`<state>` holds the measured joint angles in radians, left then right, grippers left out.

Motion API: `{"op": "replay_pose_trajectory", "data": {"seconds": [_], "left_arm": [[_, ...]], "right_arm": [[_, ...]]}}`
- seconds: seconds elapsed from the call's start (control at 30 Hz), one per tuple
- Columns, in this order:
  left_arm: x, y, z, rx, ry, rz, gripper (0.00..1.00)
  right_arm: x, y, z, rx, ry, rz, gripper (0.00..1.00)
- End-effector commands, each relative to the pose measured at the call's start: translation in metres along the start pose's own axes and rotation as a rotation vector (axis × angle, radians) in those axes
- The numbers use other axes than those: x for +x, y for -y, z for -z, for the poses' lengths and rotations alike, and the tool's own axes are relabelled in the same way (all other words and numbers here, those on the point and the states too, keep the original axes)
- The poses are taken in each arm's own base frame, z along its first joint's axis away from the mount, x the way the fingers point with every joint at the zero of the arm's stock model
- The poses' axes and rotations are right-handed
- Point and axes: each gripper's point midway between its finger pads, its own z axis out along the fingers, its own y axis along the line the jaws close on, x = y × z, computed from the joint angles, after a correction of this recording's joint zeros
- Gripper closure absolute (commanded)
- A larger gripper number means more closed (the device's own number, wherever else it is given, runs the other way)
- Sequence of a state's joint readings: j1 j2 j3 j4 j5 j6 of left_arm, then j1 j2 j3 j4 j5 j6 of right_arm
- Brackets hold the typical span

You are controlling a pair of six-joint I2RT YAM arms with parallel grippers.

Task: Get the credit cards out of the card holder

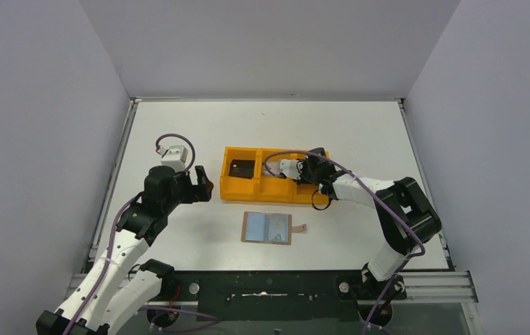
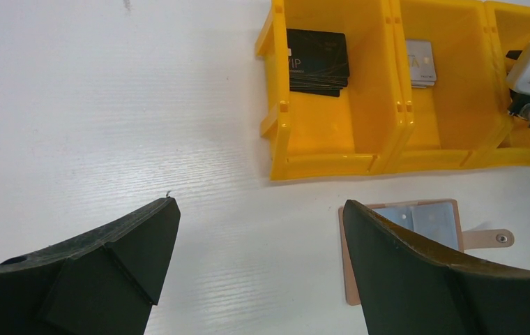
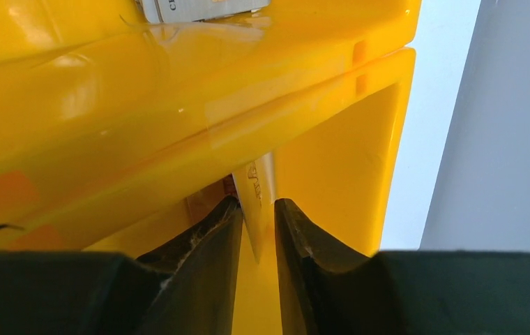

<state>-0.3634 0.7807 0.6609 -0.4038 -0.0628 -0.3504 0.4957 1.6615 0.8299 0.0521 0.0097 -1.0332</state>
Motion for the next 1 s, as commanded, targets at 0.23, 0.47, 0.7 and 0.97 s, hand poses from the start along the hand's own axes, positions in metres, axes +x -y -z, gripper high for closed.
{"op": "replay_pose_trajectory", "data": {"seconds": [0.23,0.47,0.7,0.97], "left_arm": [[-0.015,0.007,0.000,0.031,0.033,-0.017,0.11],[-0.014,0.007,0.000,0.032,0.030,-0.016,0.11],[-0.012,0.008,-0.002,0.038,0.017,-0.015,0.11],[-0.004,0.022,-0.007,0.111,-0.022,0.020,0.11]], "right_arm": [[-0.023,0.032,0.022,0.069,0.096,-0.177,0.51],[-0.039,0.051,0.047,0.114,0.183,-0.357,0.46],[-0.065,0.084,0.111,0.222,0.357,-1.034,0.38],[-0.101,-0.012,0.127,-0.101,0.232,-1.711,0.40]]}}
